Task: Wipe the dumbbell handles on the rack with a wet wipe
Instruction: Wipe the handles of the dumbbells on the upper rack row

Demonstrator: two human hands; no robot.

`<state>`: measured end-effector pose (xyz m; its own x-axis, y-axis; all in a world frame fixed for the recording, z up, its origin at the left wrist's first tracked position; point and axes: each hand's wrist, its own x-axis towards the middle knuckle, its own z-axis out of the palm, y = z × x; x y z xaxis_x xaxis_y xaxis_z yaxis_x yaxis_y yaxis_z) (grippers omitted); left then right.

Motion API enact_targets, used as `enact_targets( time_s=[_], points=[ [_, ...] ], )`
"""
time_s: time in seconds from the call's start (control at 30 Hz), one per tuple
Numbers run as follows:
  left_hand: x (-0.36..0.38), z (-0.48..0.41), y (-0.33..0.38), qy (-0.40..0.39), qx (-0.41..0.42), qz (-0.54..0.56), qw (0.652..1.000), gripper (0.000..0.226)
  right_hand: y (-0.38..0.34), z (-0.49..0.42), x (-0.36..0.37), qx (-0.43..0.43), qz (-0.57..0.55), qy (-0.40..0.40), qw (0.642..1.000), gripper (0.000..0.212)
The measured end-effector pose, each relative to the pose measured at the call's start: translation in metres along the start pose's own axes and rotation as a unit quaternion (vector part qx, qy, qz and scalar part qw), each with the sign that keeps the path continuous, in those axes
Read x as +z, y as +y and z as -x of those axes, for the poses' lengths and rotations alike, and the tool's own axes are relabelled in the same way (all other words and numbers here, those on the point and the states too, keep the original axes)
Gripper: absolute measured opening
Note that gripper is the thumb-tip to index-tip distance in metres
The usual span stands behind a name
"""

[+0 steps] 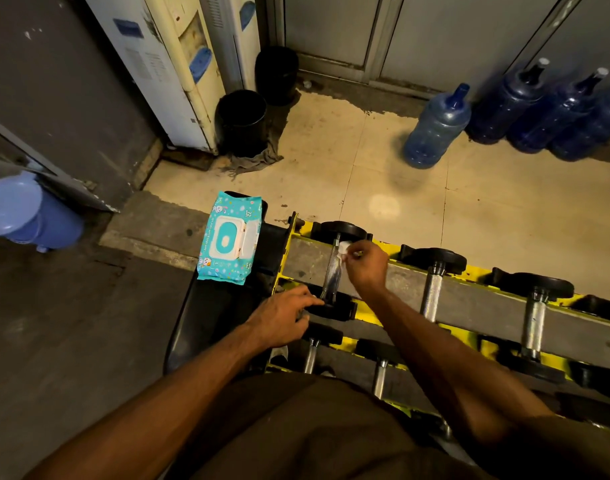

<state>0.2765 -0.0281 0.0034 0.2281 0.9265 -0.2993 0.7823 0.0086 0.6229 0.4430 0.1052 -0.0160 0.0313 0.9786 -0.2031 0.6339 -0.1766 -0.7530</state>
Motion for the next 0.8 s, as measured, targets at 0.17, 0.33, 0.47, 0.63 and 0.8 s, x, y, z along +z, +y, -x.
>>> enact_targets(
  time_s=[0.17, 0.33, 0.47, 0.63, 0.8],
  points=[
    [0.001, 0.001, -0.001, 0.007, -0.001, 0.003, 1.000, 0.045, 0.021, 0.012, 0.009, 0.202, -0.150, -0.091, 0.964, 0.034],
    [0.000, 0.002, -0.001, 0.003, -0.006, 0.013, 1.000, 0.045, 0.021, 0.011, -0.003, 0.279, -0.260, -0.191, 0.904, 0.036],
    [-0.003, -0.001, 0.000, -0.003, -0.008, 0.011, 1.000, 0.044, 0.002, -0.009, 0.005, 0.316, -0.373, -0.165, 0.857, 0.027],
    [-0.006, -0.003, 0.000, -0.007, -0.004, 0.008, 1.000, 0.042, 0.005, 0.001, -0.010, 0.306, -0.258, -0.288, 0.870, 0.034],
    [-0.005, -0.003, 0.002, -0.002, -0.005, 0.011, 1.000, 0.042, 0.013, -0.011, -0.010, 0.316, -0.330, -0.140, 0.878, 0.018]
  ],
)
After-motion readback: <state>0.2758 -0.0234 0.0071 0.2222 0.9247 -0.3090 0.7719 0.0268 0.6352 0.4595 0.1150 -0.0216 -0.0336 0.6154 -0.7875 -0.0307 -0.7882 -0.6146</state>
